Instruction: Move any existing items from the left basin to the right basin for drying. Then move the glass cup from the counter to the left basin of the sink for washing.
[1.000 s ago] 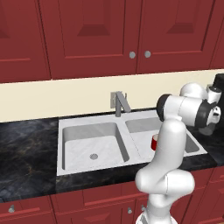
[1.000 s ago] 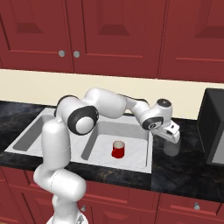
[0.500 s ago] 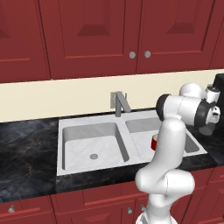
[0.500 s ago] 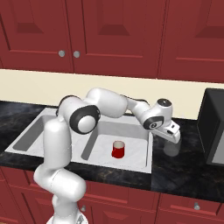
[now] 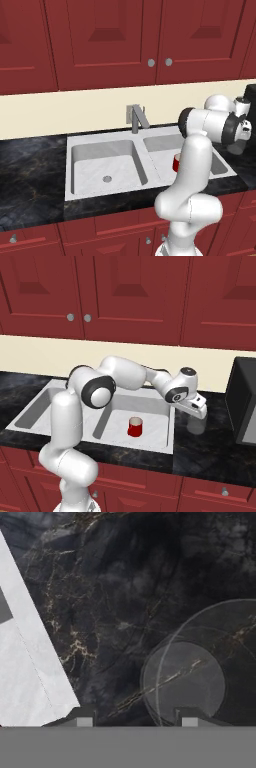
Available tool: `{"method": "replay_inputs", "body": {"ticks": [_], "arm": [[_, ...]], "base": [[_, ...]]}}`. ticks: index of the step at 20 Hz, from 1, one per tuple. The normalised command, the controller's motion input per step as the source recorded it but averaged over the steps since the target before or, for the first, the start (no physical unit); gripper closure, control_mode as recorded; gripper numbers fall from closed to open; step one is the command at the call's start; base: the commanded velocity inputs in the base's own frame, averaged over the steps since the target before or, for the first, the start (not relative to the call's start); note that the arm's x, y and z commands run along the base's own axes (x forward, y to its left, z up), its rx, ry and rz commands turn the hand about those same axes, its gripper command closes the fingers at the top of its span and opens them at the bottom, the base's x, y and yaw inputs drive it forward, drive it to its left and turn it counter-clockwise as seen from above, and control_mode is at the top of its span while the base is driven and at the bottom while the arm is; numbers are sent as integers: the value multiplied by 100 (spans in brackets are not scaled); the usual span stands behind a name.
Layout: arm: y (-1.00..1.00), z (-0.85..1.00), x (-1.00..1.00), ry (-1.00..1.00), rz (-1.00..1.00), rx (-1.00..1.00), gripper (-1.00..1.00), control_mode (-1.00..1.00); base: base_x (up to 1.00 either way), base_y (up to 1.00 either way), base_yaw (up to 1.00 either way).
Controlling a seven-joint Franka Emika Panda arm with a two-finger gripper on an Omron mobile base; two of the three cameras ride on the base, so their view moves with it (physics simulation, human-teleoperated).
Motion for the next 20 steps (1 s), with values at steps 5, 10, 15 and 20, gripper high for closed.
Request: {"method": "replay_inputs", "body": {"ticks": [5, 10, 15, 20], "arm": [[0, -7, 0, 0, 0, 1, 100, -100], [1, 0, -14, 0, 0, 1, 100, -100], [0, 2, -31, -1, 0, 1, 100, -100], [1, 20, -37, 0, -1, 0, 100, -100]], "base": [[0, 0, 0], [0, 0, 0], [0, 0, 0], [0, 0, 0]]}}
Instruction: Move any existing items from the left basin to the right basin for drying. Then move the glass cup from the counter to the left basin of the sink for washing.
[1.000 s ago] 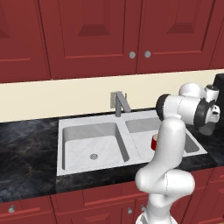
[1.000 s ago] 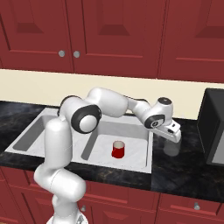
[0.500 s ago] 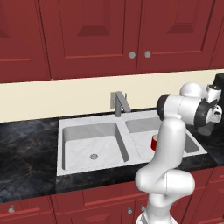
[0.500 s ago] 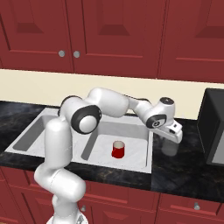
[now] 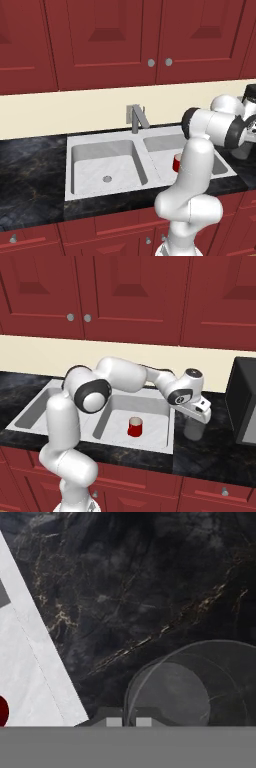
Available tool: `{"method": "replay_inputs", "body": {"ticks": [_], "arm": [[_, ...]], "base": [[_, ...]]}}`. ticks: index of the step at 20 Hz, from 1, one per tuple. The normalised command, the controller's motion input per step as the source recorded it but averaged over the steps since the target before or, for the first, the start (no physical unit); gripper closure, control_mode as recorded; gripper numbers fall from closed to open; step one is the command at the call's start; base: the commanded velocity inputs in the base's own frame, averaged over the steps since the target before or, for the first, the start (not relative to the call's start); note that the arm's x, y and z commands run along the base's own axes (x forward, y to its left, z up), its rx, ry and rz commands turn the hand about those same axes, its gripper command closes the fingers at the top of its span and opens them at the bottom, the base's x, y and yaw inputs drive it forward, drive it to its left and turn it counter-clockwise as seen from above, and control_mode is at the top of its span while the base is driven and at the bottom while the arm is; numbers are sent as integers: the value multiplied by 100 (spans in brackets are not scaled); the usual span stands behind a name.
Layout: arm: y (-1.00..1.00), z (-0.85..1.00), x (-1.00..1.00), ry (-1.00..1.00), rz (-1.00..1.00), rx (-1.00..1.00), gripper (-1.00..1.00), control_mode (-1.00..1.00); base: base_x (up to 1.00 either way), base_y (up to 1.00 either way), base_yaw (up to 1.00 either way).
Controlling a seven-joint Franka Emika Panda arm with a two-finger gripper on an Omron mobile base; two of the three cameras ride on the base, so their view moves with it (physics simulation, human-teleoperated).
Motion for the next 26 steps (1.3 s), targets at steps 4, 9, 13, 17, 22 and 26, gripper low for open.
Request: {"method": "replay_inputs", "body": {"ticks": [4, 9, 13, 17, 22, 26], "arm": [[4, 28, -35, 0, -1, 0, 100, -100], [19, 26, -36, 2, -2, 0, 100, -100], [40, 23, -36, 5, -1, 0, 100, -100], [53, 20, -32, 6, 0, 0, 100, -100], [64, 12, -22, 4, 0, -3, 100, -100], [60, 10, -16, 1, 0, -2, 100, -100]], "base": [[0, 0, 0], [0, 0, 0], [0, 0, 0], [0, 0, 0], [0, 0, 0], [0, 0, 0]]}}
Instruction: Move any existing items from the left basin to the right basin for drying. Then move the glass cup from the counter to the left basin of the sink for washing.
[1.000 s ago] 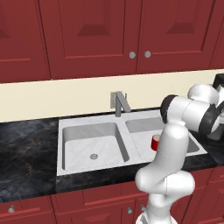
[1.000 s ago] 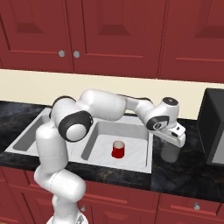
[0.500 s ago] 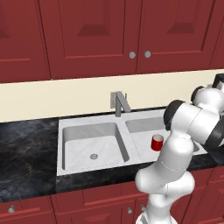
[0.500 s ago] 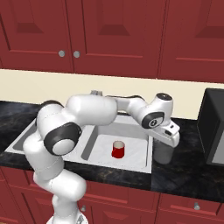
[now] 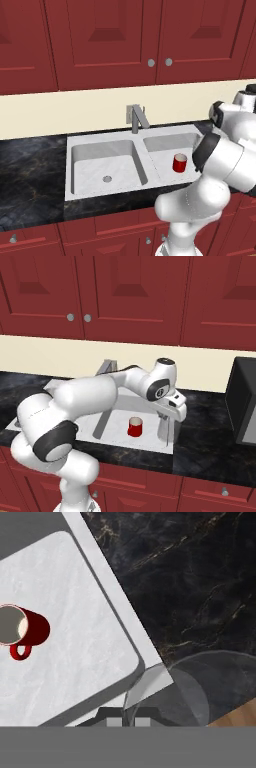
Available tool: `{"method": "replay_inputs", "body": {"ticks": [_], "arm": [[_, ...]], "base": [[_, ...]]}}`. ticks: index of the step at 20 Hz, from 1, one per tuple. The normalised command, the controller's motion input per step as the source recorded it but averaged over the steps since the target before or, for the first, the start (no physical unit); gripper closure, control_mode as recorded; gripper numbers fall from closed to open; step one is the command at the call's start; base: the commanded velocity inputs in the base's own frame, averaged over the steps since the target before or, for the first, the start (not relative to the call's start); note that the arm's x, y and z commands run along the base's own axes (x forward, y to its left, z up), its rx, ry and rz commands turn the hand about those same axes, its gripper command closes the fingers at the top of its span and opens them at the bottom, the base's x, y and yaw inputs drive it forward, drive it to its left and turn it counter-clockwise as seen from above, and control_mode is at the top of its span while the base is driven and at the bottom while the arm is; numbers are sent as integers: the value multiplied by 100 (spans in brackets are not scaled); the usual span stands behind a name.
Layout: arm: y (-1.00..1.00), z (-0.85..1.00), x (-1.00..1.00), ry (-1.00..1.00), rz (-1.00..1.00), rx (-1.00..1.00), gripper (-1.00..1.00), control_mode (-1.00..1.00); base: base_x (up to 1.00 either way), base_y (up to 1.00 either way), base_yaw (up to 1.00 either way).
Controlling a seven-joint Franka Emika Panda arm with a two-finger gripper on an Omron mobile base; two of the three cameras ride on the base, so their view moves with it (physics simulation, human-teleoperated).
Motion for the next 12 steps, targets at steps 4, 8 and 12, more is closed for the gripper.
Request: {"method": "replay_inputs", "body": {"ticks": [4, 8, 12], "arm": [[63, 6, -10, 0, 0, -2, 100, -100], [65, 2, -12, 1, 0, -2, 100, -100], [65, 0, -11, 3, 0, -1, 100, -100]], "base": [[0, 0, 0], [0, 0, 0], [0, 0, 0]]}}
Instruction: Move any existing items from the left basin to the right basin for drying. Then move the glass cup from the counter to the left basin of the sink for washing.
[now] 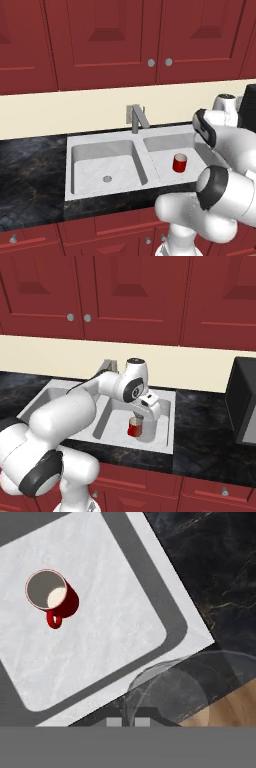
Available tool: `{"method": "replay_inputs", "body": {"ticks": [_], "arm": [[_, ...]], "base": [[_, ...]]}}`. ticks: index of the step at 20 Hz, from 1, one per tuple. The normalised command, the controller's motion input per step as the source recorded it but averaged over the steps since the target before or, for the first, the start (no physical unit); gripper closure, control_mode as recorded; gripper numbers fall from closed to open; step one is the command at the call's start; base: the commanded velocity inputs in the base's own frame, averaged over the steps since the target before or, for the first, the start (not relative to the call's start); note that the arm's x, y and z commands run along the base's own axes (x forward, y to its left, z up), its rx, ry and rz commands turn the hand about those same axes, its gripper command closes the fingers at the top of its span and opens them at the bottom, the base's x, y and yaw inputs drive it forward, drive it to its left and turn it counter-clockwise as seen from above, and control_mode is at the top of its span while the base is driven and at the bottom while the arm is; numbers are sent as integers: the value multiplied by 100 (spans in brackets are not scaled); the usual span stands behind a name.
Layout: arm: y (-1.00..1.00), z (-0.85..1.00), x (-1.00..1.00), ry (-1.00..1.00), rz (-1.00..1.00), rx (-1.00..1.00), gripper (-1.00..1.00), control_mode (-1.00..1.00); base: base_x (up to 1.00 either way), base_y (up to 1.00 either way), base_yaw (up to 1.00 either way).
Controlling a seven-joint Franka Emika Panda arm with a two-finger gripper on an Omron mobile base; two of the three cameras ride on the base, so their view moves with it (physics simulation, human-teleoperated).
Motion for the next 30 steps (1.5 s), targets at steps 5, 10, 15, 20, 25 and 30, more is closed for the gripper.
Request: {"method": "replay_inputs", "body": {"ticks": [5, 10, 15, 20, 25, 30], "arm": [[70, 0, 0, 5, 0, -1, 100, -100], [78, 0, 0, 8, 1, -1, 100, -100], [75, 0, 5, 7, 3, 0, 100, -100], [72, 0, 13, 7, 4, 0, 100, -100], [71, -2, 20, 6, 5, 0, 100, -100], [73, -7, 24, 4, 6, 0, 100, -100]], "base": [[0, 0, 0], [0, 0, 0], [0, 0, 0], [0, 0, 0], [0, 0, 0], [0, 0, 0]]}}
